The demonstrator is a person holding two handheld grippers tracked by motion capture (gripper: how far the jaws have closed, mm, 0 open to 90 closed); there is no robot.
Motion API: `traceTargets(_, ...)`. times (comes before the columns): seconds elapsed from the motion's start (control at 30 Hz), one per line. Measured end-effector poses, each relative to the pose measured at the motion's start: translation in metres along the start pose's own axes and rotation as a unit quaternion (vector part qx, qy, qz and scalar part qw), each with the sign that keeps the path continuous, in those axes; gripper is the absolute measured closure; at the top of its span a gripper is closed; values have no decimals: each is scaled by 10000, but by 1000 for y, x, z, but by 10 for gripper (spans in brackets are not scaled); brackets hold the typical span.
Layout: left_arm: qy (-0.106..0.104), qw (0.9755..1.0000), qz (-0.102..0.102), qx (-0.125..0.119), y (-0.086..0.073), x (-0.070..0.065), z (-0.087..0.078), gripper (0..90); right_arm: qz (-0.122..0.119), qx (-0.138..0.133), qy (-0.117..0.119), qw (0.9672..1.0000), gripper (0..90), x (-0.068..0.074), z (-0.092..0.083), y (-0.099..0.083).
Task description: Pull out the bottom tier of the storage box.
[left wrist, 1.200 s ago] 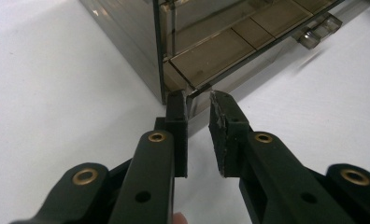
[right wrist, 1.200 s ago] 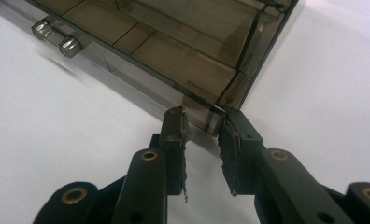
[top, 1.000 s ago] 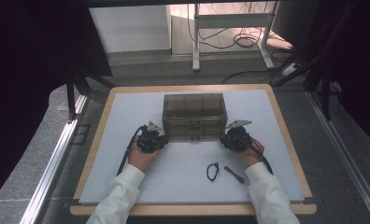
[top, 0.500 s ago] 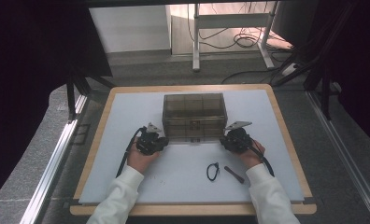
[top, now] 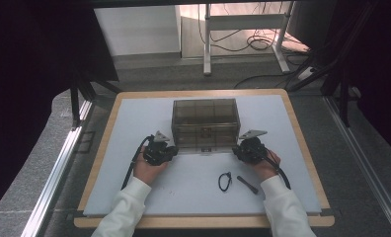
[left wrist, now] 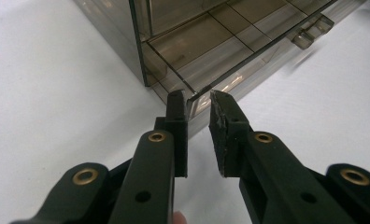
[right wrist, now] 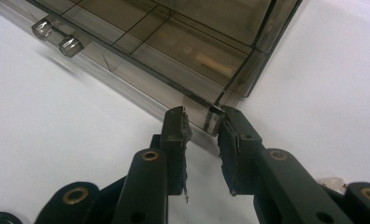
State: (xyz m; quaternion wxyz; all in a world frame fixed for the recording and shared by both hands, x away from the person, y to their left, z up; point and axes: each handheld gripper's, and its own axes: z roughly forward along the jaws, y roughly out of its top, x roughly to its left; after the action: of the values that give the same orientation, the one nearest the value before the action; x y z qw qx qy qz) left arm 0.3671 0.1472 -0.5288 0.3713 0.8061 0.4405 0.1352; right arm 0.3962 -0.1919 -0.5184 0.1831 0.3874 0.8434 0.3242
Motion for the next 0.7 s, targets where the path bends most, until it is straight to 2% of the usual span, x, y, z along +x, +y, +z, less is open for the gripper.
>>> traceTargets(0.7, -104, 9999, -21, -22, -7, -2, -4, 787, -12, -53, 63, 10000, 727, 3, -6, -6)
